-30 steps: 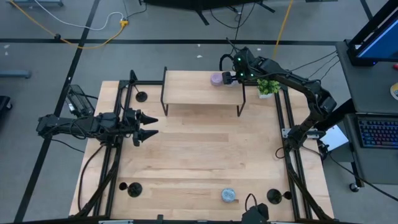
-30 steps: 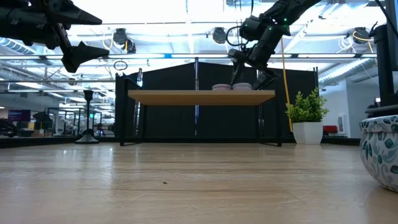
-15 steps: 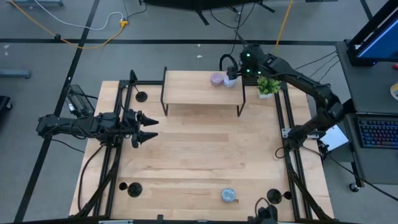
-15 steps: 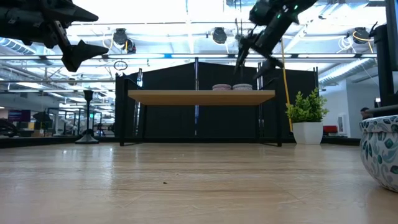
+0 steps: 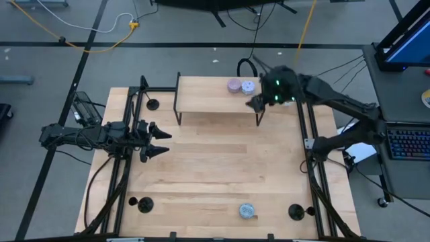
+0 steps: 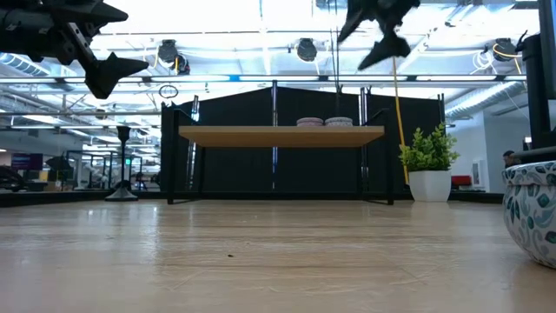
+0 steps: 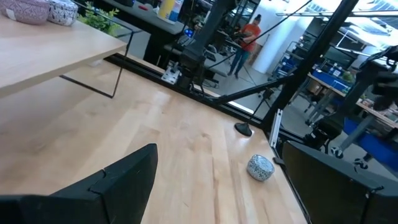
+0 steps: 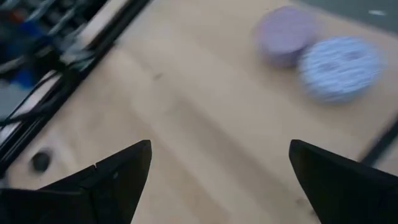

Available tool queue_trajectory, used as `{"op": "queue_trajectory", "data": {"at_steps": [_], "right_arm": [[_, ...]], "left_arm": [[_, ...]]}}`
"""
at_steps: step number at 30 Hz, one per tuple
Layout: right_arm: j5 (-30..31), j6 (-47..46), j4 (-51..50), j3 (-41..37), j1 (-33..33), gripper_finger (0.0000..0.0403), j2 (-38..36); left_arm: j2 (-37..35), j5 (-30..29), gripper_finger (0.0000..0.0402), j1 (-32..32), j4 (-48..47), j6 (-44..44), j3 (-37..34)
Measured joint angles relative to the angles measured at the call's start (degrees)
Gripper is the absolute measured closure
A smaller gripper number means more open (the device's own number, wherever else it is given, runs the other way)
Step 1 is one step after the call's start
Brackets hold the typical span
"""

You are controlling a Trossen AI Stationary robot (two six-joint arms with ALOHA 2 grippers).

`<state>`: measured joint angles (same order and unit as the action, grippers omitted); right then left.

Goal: Pick & Place candle stick holders
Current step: Put the blue patterned scented candle on the shelf

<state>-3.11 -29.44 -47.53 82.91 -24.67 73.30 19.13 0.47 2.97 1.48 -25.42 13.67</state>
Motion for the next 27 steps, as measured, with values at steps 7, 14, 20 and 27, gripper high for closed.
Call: {"op": "queue_trajectory", "data": {"at_steps": [7,14,20,27], "right_arm": [[-0.16,-3.25,6.21,-8.45,14.24,0.0028,-5.74],[-6.43,-17.9,8.56,-22.61,27.68,0.0028,-12.98],[-9.13,-32.56,27.37,-39.87,36.19,0.0028,-19.1],[-8.59,-46.38,69.46,-59.84,40.77,0.0028,-19.89]], "left_arm": [[0.0,0.02,0.005,0.04,-0.01,-0.21,0.0],[-0.02,-0.01,0.005,0.04,-0.01,-0.36,0.0],[-0.02,-0.47,0.005,0.04,0.02,-0.35,0.0],[-0.02,-0.52,0.005,0.04,0.15,-1.46,0.0]]}}
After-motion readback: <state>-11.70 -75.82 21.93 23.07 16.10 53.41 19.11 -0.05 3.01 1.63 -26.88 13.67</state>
